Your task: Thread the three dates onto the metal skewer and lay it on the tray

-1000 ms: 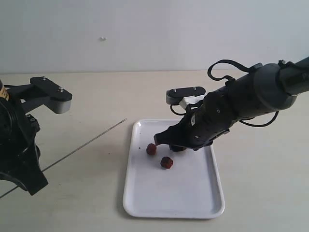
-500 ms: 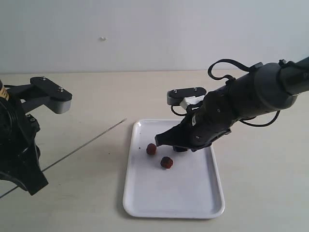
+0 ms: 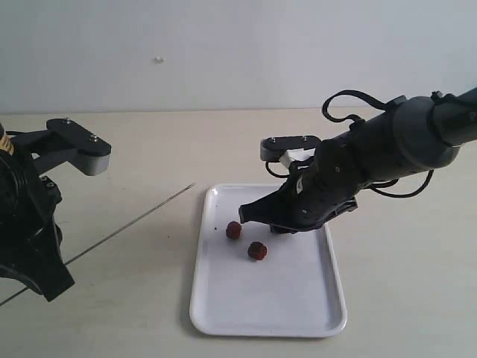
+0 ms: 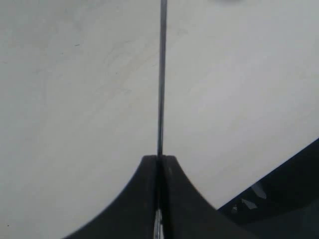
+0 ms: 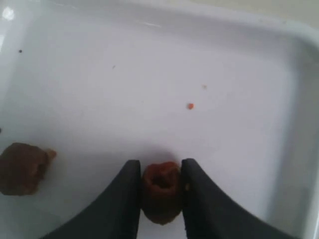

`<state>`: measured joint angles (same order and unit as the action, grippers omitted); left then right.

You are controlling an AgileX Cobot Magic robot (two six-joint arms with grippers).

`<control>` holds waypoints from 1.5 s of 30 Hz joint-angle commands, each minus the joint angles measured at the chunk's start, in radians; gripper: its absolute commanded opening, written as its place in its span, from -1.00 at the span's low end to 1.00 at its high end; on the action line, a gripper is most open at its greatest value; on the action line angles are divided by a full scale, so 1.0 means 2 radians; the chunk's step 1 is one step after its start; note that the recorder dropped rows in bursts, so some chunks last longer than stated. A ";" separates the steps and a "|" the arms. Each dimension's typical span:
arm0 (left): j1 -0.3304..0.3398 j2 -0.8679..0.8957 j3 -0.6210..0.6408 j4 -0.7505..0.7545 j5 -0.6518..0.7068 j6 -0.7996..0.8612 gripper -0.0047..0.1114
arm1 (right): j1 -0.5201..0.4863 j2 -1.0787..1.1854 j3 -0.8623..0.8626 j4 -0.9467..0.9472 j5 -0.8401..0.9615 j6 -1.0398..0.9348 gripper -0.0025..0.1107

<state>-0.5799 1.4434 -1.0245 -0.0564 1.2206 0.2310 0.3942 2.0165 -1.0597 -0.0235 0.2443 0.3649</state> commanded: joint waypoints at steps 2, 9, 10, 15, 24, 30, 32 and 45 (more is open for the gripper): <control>0.001 0.000 0.000 -0.002 -0.006 -0.003 -0.92 | 0.001 -0.001 0.004 0.012 -0.006 0.003 -0.48; 0.001 0.000 0.000 -0.003 -0.041 -0.022 -0.92 | 0.001 -0.032 0.004 0.054 -0.039 0.003 -0.48; 0.001 -0.001 0.000 -0.006 -0.066 -0.039 -0.92 | 0.001 -0.042 0.004 0.055 -0.043 0.003 -0.48; 0.001 -0.002 0.000 -0.048 -0.144 -0.091 -0.92 | 0.001 -0.100 0.004 0.074 -0.049 0.005 -0.48; 0.001 -0.002 0.095 -0.135 -0.313 -0.070 -0.92 | -0.042 -0.242 0.004 0.086 0.007 0.015 -0.48; 0.000 -0.002 0.146 -0.299 -0.375 0.079 -0.92 | -0.043 -0.247 0.004 0.144 -0.003 0.013 -0.48; 0.000 -0.002 0.150 -0.358 -0.372 0.145 -0.92 | -0.043 -0.247 0.004 0.151 -0.008 0.011 -0.48; -0.027 0.000 0.151 -0.561 -0.319 0.361 -0.92 | -0.043 -0.247 0.002 0.152 -0.006 0.001 -0.48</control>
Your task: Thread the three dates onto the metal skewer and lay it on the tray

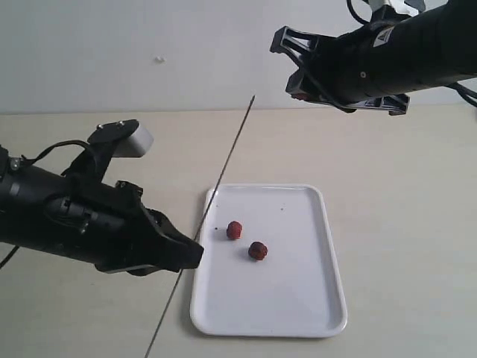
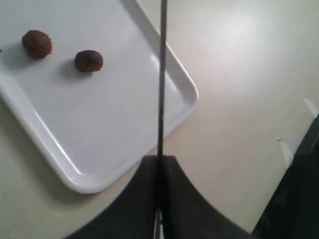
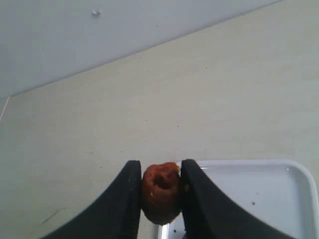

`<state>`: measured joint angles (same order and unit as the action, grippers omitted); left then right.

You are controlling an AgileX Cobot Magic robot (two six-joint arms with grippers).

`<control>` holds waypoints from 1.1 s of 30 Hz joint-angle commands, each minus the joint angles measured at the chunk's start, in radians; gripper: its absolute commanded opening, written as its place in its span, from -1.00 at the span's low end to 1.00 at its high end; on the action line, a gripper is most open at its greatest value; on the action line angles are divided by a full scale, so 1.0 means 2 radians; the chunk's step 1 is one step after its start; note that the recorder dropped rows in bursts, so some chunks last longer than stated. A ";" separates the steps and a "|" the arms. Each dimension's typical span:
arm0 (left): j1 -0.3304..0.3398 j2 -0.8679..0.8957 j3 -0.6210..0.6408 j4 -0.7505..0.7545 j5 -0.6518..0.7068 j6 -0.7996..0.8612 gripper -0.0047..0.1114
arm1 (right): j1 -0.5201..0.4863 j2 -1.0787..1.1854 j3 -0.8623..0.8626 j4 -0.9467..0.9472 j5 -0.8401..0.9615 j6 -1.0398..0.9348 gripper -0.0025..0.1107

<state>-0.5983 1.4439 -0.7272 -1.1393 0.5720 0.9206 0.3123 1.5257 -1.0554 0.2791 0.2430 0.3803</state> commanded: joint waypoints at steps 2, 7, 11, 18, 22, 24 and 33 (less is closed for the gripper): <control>-0.027 0.000 0.002 -0.023 0.004 0.020 -0.92 | -0.002 -0.002 0.000 0.001 -0.005 -0.007 -0.48; -0.033 0.003 0.002 -0.030 -0.019 0.020 -0.92 | -0.002 -0.002 0.000 0.020 0.005 -0.015 -0.48; -0.033 0.025 0.002 -0.050 -0.026 0.026 -0.92 | -0.002 -0.002 0.000 0.022 0.008 -0.019 -0.48; -0.033 0.076 -0.012 -0.066 -0.023 0.055 -0.92 | -0.002 -0.002 0.000 0.018 0.012 -0.024 -0.48; -0.033 0.088 -0.024 -0.092 -0.007 0.080 -0.92 | -0.002 -0.002 0.000 0.018 0.012 -0.032 -0.48; -0.033 0.088 -0.029 -0.104 0.009 0.091 -0.92 | -0.002 -0.002 0.000 0.018 0.009 -0.033 -0.48; -0.033 0.088 -0.039 -0.124 0.012 0.099 -0.92 | -0.002 -0.002 0.000 0.018 0.010 -0.035 -0.48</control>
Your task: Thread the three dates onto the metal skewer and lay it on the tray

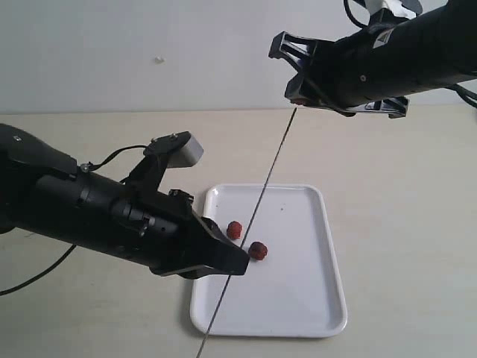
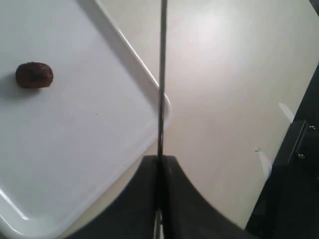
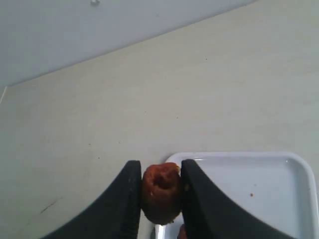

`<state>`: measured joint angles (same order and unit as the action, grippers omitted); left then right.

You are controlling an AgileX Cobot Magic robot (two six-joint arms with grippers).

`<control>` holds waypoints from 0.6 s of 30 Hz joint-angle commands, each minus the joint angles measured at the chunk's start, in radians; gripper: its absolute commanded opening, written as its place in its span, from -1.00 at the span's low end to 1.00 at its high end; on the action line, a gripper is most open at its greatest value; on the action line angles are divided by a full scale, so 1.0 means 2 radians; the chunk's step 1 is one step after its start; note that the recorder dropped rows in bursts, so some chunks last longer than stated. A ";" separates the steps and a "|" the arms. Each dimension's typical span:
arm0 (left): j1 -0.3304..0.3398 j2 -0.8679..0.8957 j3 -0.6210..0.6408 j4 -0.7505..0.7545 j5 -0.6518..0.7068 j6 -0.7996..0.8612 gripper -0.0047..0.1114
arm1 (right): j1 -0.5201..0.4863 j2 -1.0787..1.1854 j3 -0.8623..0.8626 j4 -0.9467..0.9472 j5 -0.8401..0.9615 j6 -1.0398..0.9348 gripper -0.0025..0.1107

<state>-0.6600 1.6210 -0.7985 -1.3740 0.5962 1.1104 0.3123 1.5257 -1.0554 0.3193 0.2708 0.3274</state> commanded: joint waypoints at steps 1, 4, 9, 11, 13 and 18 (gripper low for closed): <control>-0.002 0.000 -0.003 -0.008 0.000 0.004 -0.92 | -0.002 -0.002 0.000 -0.002 -0.004 -0.009 -0.48; -0.002 0.000 -0.003 -0.011 -0.001 0.005 -0.92 | -0.002 -0.002 0.000 -0.002 -0.004 -0.009 -0.48; -0.002 0.000 -0.003 -0.012 -0.020 0.008 -0.92 | -0.002 -0.002 0.000 -0.002 -0.004 -0.009 -0.48; -0.002 0.000 -0.003 -0.012 -0.023 0.010 -0.92 | -0.002 -0.002 0.000 -0.002 -0.004 -0.009 -0.48; -0.002 0.000 -0.003 -0.015 -0.023 0.021 -0.92 | -0.002 -0.002 0.000 -0.002 -0.004 -0.009 -0.48; -0.002 0.000 -0.003 -0.016 -0.022 0.022 -0.92 | -0.002 -0.002 0.000 -0.002 -0.004 -0.009 -0.48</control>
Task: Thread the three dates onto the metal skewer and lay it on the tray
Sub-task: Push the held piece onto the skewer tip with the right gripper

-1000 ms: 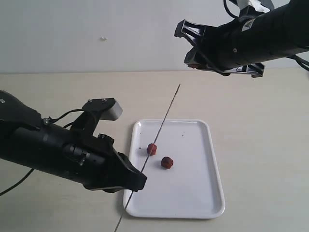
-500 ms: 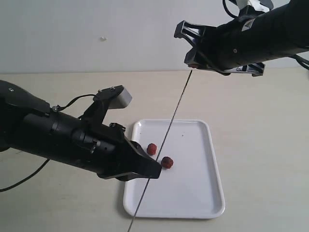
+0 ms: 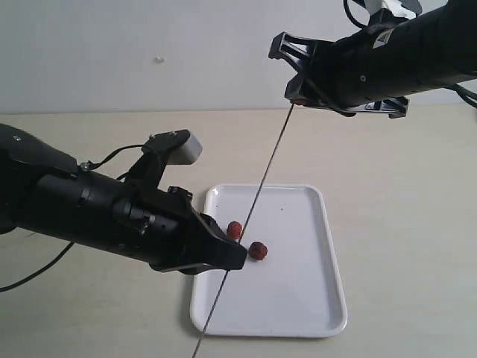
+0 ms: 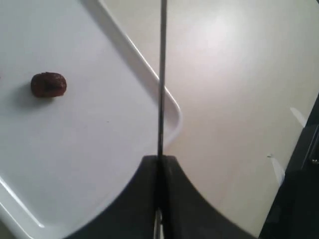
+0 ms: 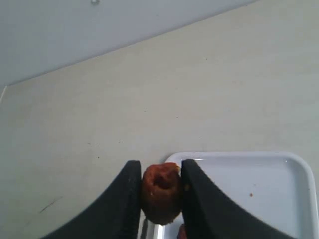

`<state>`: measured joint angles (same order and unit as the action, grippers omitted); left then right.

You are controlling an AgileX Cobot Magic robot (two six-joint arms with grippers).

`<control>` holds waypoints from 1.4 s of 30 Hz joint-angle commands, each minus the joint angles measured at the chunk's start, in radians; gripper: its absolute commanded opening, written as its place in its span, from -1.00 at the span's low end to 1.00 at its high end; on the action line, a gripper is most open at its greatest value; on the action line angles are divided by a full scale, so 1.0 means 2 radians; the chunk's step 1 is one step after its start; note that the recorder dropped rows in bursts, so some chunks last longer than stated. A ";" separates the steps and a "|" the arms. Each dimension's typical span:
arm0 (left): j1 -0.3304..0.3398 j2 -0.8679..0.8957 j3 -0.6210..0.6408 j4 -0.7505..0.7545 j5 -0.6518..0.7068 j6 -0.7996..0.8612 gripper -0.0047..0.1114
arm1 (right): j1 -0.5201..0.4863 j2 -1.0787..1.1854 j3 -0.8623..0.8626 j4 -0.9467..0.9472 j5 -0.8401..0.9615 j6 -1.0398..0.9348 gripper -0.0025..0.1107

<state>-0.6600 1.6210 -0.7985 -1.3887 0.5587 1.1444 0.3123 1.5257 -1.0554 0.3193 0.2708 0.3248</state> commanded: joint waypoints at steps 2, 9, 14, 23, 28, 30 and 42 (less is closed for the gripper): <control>-0.002 0.002 -0.003 -0.008 0.002 0.005 -0.92 | -0.002 -0.002 0.000 -0.002 -0.004 -0.007 -0.48; -0.002 0.015 -0.003 -0.018 0.001 0.017 -0.92 | -0.002 -0.002 0.000 -0.002 -0.004 -0.007 -0.48; -0.002 0.015 -0.003 -0.045 0.001 0.045 -0.92 | -0.002 -0.002 0.000 -0.002 0.001 -0.009 -0.48; -0.002 0.015 -0.003 -0.061 0.005 0.058 -0.92 | -0.002 -0.002 0.000 -0.003 0.003 -0.013 -0.48; -0.002 0.015 -0.003 -0.073 0.005 0.073 -0.92 | -0.002 -0.002 0.000 -0.003 0.008 -0.013 -0.48; -0.002 0.015 -0.003 -0.089 0.007 0.090 -0.92 | -0.002 -0.002 0.000 -0.002 0.009 -0.014 -0.48; -0.002 0.015 -0.043 -0.098 0.015 0.099 -0.92 | -0.002 -0.002 0.000 0.011 0.017 -0.024 -0.48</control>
<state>-0.6600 1.6541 -0.8605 -1.5633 0.5807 1.3231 0.3106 1.5257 -1.0554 0.3420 0.2805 0.2949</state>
